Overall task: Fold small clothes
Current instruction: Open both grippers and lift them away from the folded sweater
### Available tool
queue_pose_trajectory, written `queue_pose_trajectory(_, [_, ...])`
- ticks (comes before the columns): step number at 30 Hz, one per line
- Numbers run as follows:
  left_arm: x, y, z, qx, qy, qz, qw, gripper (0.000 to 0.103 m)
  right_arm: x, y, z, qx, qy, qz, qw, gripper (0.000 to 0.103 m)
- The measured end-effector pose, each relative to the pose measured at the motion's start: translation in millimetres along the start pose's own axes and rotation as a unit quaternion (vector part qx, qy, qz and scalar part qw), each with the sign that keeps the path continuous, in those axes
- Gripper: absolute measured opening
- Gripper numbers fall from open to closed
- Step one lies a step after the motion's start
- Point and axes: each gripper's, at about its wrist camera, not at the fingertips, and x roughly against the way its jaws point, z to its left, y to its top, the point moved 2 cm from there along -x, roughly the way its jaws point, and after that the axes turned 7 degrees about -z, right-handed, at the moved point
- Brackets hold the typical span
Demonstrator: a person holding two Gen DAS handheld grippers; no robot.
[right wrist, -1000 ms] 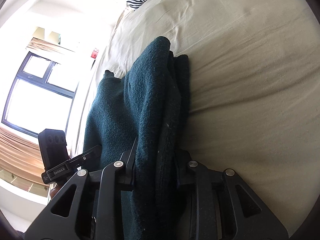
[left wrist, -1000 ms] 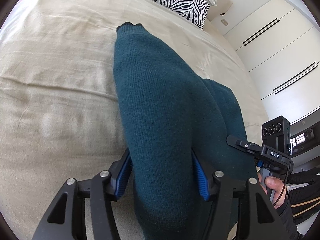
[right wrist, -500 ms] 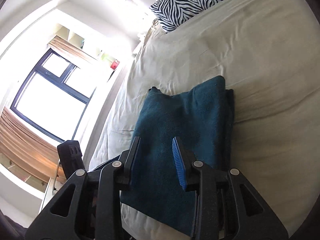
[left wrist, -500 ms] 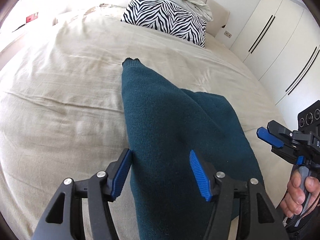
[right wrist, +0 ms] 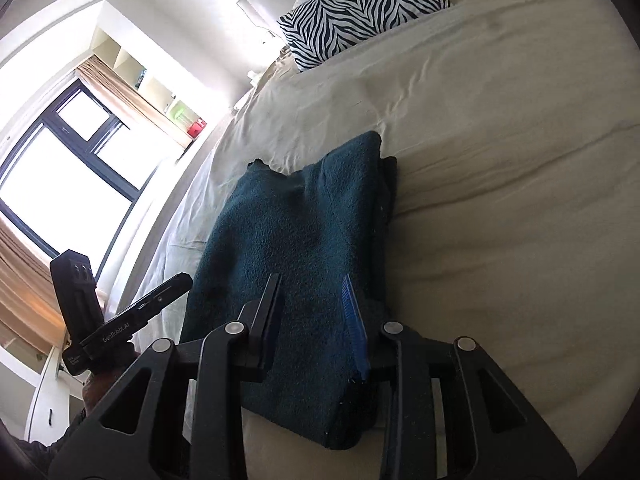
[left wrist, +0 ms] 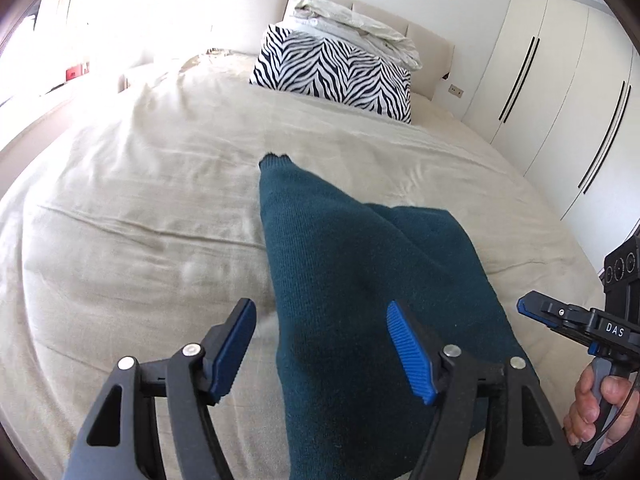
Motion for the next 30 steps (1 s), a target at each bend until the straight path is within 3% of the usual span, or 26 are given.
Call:
queue_pose_trajectory(1, [13.2,6.1,-3.6,-0.013,0.016,-0.028,0.9994,0.087,10.0,5.5,8.7,0.019,-0.011,-0.019,1.000,0.029])
queue_pose_trajectory(2, [27.1,13.4,-7.7,-0.028,0.032,-0.058,0.9974,0.099,22.5,13.4,17.2,0.042,-0.027,-0.040,0.998,0.030])
queue_pose_trajectory(3, [42.7,20.1,-12.4,-0.045,0.049,-0.092,0.9936,0.103,32.5,18.6,29.4,0.070,-0.047,-0.063,0.994,0.034])
queue_pose_trajectory(5, [73.6,32.9,-23.7,-0.081,0.080,-0.154,0.9815,0.103,56.7,27.8,53.9,0.123,-0.082,-0.121,0.982,0.074])
queue_pose_trajectory(8, [108.6,53.0,-36.8,-0.117,0.158,-0.212,0.9572,0.103,102.7,36.7,88.5,0.179,-0.099,-0.254,0.946,0.101])
queue_pose_trajectory(10, [128.5,61.9,-42.0,-0.120,0.202,-0.239,0.9421,0.103,129.5,36.5,112.4,0.214,-0.117,-0.336,0.910,0.103])
queue_pose_trajectory(12, [140.4,73.5,-42.1,-0.112,0.188,-0.247,0.9441,0.103,142.0,41.0,131.3,0.246,-0.135,-0.359,0.890,0.103])
queue_pose_trajectory(14, [145.9,81.8,-41.0,-0.099,0.177,-0.240,0.9493,0.103,147.4,48.3,144.0,0.259,-0.137,-0.338,0.895,0.103])
queue_pose_trajectory(17, [141.8,82.3,-39.7,-0.087,0.163,-0.215,0.9588,0.103,149.8,53.3,149.5,0.243,-0.110,-0.308,0.913,0.103])
queue_pose_trajectory(20, [114.0,68.3,-33.0,-0.064,0.135,-0.139,0.9791,0.103,134.1,52.3,145.8,0.227,-0.136,-0.256,0.930,0.103])
queue_pose_trajectory(22, [90.8,51.1,-28.0,-0.042,0.124,-0.082,0.9881,0.103,114.8,47.5,133.3,0.206,-0.160,-0.208,0.943,0.103])
queue_pose_trajectory(27, [49.7,9.2,-15.8,-0.004,0.119,0.012,0.9928,0.103,67.8,9.5,86.4,0.154,-0.230,-0.088,0.957,0.103])
queue_pose_trajectory(30, [37.1,-7.8,-10.8,0.008,0.125,0.044,0.9911,0.103,46.8,-11.5,62.5,0.116,-0.230,-0.044,0.965,0.103])
